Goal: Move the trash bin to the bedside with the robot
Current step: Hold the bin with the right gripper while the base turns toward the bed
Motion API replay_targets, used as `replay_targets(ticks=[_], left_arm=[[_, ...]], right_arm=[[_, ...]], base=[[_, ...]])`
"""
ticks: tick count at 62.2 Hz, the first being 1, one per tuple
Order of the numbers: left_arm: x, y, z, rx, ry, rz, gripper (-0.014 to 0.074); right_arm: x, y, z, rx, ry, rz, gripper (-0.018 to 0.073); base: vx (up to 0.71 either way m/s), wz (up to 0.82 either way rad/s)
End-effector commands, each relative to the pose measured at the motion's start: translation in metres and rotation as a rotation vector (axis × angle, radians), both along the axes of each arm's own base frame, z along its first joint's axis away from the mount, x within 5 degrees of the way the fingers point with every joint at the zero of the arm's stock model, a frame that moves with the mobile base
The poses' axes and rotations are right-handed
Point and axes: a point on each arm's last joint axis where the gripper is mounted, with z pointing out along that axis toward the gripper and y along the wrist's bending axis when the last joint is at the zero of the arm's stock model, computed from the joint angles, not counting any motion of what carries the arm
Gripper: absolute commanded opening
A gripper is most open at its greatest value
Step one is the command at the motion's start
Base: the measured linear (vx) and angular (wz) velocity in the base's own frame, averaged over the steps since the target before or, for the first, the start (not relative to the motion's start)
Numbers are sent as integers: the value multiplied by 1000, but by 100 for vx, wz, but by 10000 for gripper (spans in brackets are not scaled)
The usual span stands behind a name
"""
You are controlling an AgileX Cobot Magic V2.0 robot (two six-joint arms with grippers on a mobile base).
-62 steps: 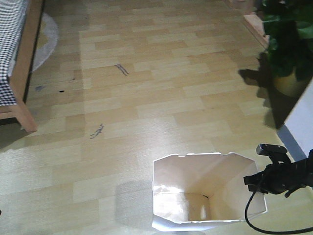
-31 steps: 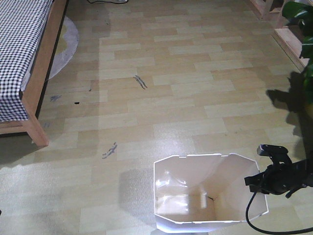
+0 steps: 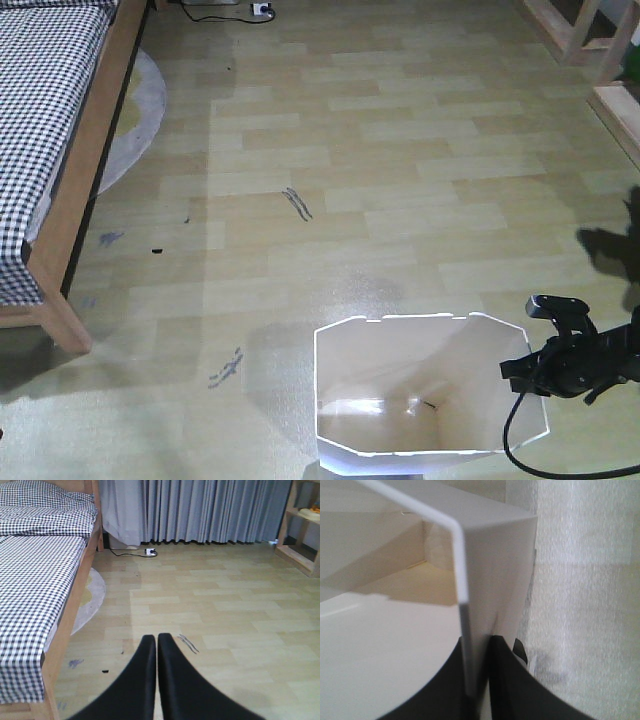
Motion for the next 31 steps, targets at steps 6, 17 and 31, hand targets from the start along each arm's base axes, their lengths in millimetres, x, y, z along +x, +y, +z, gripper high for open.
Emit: replay_targets(ticks=[6,17,31], left_arm=[[1,0,-3,-17,-55,1,-6],[1,0,-3,-17,-55,1,-6],[1,0,-3,-17,-55,1,-6]], right_arm=[[15,10,25,155,-141,8,-6],[15,10,25,155,-141,8,-6],[15,10,25,155,-141,8,-6]], base=[[44,10],[44,11],[44,9]])
